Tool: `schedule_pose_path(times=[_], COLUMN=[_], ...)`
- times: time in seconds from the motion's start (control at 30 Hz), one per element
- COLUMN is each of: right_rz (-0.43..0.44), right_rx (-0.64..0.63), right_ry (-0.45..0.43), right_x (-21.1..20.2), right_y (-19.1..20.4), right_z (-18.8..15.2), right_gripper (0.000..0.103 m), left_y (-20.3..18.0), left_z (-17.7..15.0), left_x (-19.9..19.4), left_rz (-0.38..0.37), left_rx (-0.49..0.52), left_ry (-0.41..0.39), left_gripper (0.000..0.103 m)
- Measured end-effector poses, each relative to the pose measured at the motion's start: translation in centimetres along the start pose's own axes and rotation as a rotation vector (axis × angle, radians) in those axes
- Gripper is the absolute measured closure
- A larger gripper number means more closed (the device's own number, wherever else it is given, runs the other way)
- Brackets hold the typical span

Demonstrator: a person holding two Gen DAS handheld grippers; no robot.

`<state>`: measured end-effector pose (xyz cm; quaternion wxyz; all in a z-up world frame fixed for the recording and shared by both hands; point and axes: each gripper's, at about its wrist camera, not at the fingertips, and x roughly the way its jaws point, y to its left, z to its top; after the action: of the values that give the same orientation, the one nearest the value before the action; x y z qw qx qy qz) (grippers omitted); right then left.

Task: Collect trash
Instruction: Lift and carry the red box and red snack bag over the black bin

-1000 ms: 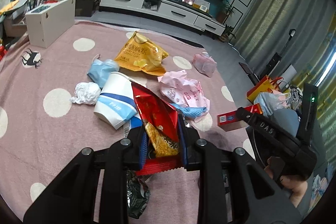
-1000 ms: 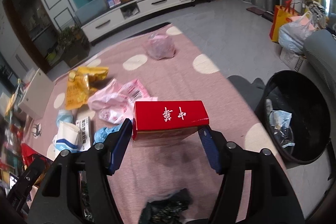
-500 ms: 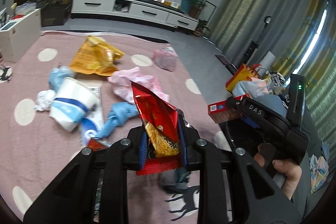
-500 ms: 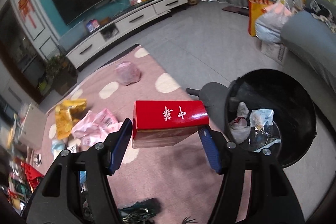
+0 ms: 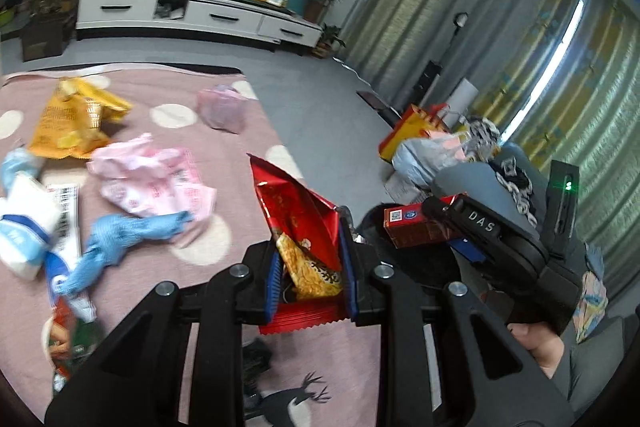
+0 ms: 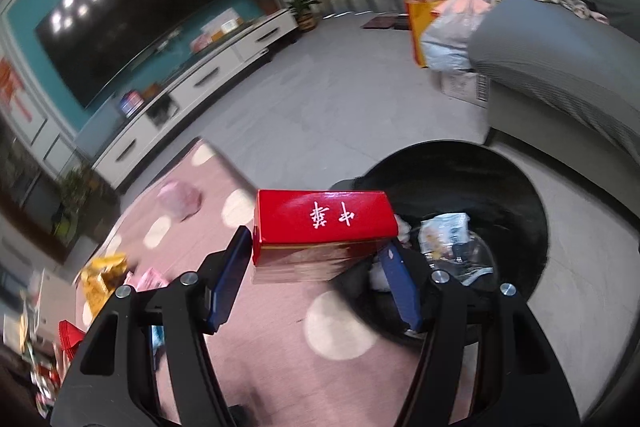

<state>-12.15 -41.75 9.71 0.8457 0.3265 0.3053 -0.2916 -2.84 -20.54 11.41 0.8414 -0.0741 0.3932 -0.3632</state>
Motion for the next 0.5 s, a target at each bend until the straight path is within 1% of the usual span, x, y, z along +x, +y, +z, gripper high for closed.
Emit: schedule_pose_path(times=[0.2,0.33,0.4,0.5], right_rz=[-0.052,-0.079,-0.092,-0.112], right_rx=[0.098,0.155,0.181,0.207], right_ry=[-0.012,-0.015,-0.014,-0.013], right_x=[0.0,-0.1,0.0,0.0], right_y=[-3.8,-6.1,-7.0,-8.1], right_z=[0.8,1.1,1.3,1.4], right_gripper=[0.039,0.039,0.039,0.039], left_y=[-3.4,-5.7,-6.8,-8.1], left_z=[-0.4,-1.0,-1.2,-1.4], left_x=[3.7,5.8,6.9,8.3], left_rz=[-0.044,-0.056,-0.080,-0.088], left_rx=[0.051,0.095,0.118,0.139], left_ry=[0.061,0.100,0.131,0.156], left_gripper=[0.077,0.077,0.077,0.077])
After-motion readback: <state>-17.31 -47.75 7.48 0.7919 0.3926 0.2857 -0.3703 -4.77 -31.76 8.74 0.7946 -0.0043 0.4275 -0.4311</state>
